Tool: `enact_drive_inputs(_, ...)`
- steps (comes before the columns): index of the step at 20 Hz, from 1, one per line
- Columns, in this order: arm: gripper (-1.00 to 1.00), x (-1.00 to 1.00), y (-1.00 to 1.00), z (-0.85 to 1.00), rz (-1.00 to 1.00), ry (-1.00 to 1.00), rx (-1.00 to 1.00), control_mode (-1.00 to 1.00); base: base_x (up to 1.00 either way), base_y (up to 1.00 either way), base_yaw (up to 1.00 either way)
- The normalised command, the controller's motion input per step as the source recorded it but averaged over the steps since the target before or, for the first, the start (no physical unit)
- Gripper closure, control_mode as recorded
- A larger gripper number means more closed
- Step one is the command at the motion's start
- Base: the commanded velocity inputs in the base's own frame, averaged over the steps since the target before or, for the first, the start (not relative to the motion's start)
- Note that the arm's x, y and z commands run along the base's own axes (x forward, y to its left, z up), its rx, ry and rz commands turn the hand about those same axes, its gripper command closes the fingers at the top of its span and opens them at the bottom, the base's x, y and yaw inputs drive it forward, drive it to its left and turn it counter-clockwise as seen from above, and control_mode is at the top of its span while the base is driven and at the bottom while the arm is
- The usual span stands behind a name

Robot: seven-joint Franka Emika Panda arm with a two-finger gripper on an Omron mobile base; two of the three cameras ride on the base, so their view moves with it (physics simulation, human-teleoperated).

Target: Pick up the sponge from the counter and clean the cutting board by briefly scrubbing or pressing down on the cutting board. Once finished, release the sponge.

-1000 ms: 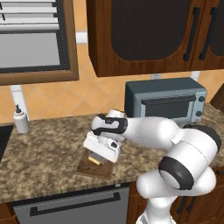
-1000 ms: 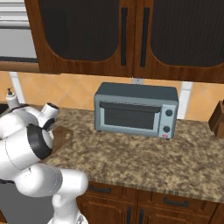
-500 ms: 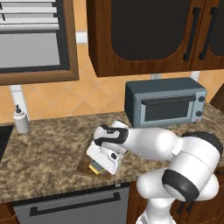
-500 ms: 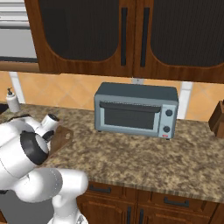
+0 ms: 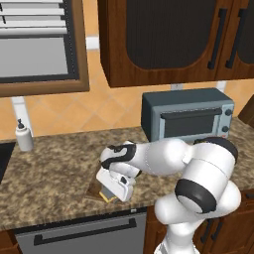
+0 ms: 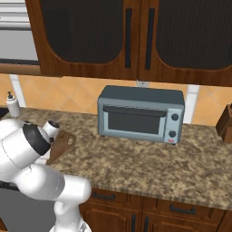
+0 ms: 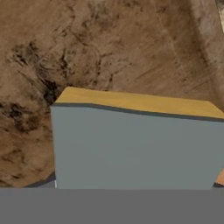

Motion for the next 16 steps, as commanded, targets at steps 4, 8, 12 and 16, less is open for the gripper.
enact_drive_inputs(4, 1.0, 0.28, -0.07, -0.36, -0.02, 0.0, 0.0, -1.0, 0.0, 0.0, 0.0)
enact_drive_inputs(8, 1.0, 0.44, -0.06, -0.36, -0.06, -0.04, 0.0, -1.0, 0.0, 0.0, 0.0)
enact_drive_inputs(12, 1.0, 0.66, -0.21, -0.45, -0.12, -0.05, -0.01, -1.0, 0.0, 0.0, 0.0)
enact_drive_inputs(16, 1.0, 0.6, -0.35, -0.27, -0.16, -0.12, 0.0, -1.0, 0.0, 0.0, 0.0)
